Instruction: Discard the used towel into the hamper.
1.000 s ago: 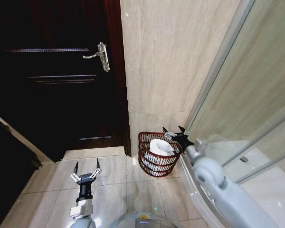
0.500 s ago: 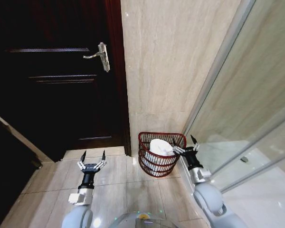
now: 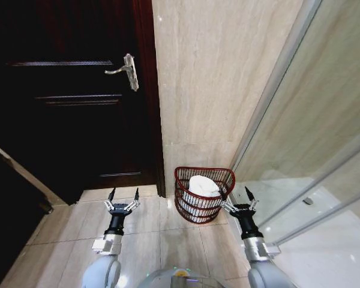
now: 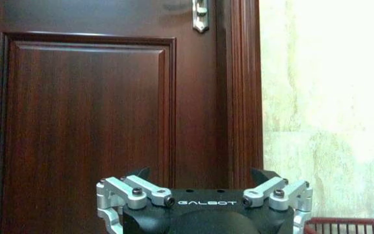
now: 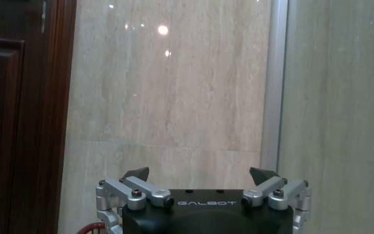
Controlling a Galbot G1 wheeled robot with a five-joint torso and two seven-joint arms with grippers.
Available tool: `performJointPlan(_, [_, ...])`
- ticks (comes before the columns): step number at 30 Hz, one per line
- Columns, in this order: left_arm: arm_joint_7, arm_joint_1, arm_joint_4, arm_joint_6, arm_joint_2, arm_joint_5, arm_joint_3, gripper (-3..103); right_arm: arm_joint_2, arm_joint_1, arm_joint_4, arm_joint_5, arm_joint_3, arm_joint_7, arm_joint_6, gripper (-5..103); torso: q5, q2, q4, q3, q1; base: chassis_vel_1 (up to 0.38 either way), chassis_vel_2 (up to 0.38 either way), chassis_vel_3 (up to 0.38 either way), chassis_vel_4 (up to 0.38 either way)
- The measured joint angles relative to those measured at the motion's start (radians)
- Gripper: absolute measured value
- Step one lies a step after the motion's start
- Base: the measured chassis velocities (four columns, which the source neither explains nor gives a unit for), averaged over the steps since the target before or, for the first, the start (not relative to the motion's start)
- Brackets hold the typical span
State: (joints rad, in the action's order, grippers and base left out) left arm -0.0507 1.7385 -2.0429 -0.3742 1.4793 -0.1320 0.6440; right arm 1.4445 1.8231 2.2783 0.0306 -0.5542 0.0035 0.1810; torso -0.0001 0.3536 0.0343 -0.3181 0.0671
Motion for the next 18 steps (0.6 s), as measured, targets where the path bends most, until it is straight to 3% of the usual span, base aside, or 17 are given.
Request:
performJointPlan(6, [0.025,0.048,-0.004,-0.048,0.012,0.003,0.008,100,-0.029,0.052,0.026,-0.031,0.086,0.065,0.000,100,0.0001,0.000,0.0002,0.000,0.000,0.000,0.000,0.000,0.000])
performJointPlan(18, [0.037,0.069,0.011,-0.095,0.007,0.031,-0.010,100,-0.008,0.093,0.017,-0.084,0.101,0.095,0.051,100,0.0000,0.000,0.0000,0.000,0.000,0.051,-0.048,-0.055,0.055])
